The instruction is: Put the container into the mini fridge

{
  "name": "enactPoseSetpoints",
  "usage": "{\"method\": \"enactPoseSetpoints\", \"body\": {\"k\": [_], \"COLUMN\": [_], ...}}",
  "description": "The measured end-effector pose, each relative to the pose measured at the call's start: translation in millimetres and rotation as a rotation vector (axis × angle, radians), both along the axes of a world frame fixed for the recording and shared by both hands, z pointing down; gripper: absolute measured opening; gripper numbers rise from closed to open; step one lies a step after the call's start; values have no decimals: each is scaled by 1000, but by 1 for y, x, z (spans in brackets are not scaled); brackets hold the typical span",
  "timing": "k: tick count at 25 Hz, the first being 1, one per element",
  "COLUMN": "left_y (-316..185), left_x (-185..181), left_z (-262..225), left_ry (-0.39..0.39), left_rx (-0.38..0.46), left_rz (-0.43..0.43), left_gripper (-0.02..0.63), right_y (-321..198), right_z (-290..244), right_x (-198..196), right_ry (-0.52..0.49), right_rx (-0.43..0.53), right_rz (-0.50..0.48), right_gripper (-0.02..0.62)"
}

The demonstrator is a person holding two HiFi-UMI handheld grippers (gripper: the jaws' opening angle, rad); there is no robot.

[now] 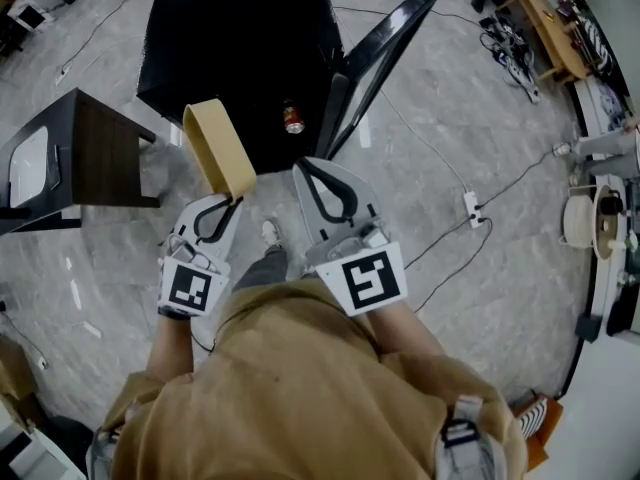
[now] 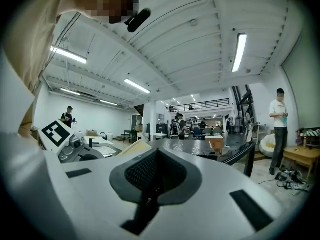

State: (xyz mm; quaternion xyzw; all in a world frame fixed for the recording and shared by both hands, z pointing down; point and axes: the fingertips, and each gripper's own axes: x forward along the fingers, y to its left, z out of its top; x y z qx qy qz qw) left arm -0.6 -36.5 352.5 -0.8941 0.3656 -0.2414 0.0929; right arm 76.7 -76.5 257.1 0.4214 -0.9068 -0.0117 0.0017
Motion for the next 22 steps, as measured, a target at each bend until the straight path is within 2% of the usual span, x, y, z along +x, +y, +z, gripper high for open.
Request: {"method": "enactPoseSetpoints", "body": {"k": [9, 12, 14, 22], "left_y": [-39, -53, -62, -84], "left_x": [-20, -27, -34, -48], "left_z": [51, 70, 83, 140], "left_ry": [-52, -82, -97, -242], "left_rx": [-61, -76, -90, -144], "left_rz": [24, 24, 24, 101], "left_gripper": [15, 15, 15, 15], "right_y": [-33, -39, -44, -70], "right_z": [44, 71, 85, 127], "right_x": [-36, -43, -47, -63], "right_ry": [72, 177, 213, 231], "right_rx": [-32, -74, -95, -122], "right_rz": [-13, -43, -51, -48], "right_gripper": [2, 2, 2, 2]}}
